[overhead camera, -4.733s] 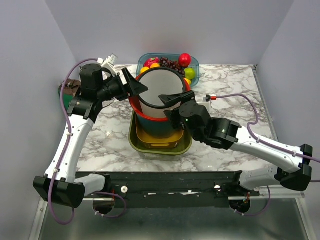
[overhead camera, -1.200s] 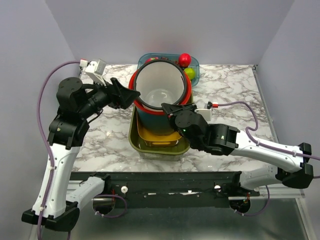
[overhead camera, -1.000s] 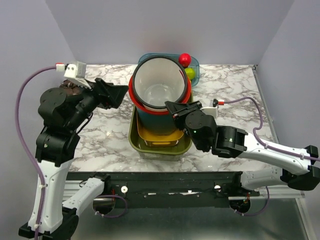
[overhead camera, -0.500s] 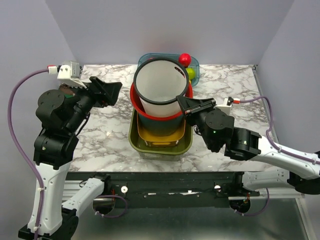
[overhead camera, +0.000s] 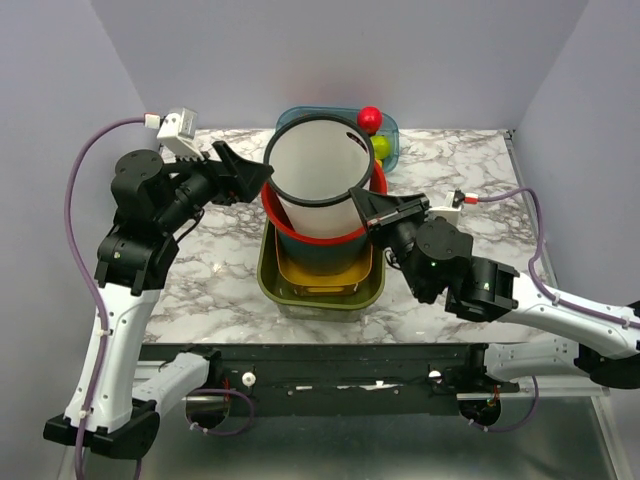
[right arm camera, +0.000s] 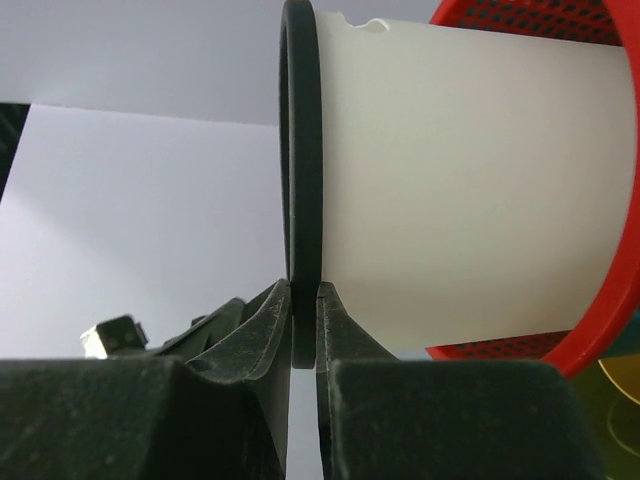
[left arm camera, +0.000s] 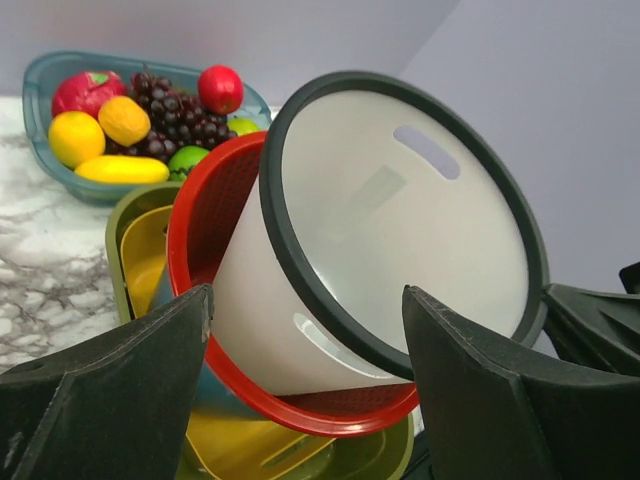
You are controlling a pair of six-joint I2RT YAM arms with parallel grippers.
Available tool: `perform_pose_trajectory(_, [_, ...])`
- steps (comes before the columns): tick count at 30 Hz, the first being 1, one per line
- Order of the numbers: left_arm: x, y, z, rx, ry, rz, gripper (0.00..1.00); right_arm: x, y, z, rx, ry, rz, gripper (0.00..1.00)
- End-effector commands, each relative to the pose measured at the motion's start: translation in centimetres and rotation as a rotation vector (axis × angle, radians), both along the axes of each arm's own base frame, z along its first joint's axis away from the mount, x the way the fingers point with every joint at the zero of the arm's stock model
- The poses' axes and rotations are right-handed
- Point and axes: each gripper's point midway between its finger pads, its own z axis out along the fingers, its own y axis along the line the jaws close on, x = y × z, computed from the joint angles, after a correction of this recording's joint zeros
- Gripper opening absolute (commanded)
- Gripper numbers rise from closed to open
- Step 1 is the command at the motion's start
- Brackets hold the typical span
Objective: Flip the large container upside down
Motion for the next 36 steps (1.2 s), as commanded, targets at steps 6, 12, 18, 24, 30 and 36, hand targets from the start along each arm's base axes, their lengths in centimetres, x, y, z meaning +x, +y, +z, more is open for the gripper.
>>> perform_pose_trajectory(6, [-2.0, 0.2, 3.0, -0.048, -0.102, -0.015, 0.87, -0.5, -0.6, 7.1, -0.120, -0.305, 0.006, 0.01])
perform_pose_trajectory(12, [-3.0, 0.9, 4.0, -0.053, -0.148, 0.016, 0.88, -0.5, -2.3, 8.1, -0.165, -0.345, -0.045, 0.01])
perform_pose_trajectory(18, [-1.2, -0.6, 1.4, -0.069, -0.038, -0.039, 0.89, -0.2, -2.2, 6.0, -0.138, -0.289, -0.053, 0.01])
perform_pose_trajectory(24, [-0.6, -1.5, -1.5, -0.097, 0.034, -0.073, 0.88, 0.1, -1.6, 5.0, -0.151, -0.266, -0.054, 0.01])
perform_pose_trajectory(30, [-0.5, -0.2, -3.7, -0.009, 0.084, -0.012, 0.87, 0.8, -2.6, 2.3, -0.140, -0.167, -0.112, 0.43])
perform_pose_trajectory(36, [-0.1, -1.8, -2.0, -0.055, 0.064, -0.095, 0.88, 0.7, -1.3, 1.7, -0.096, -0.118, -0.069, 0.74])
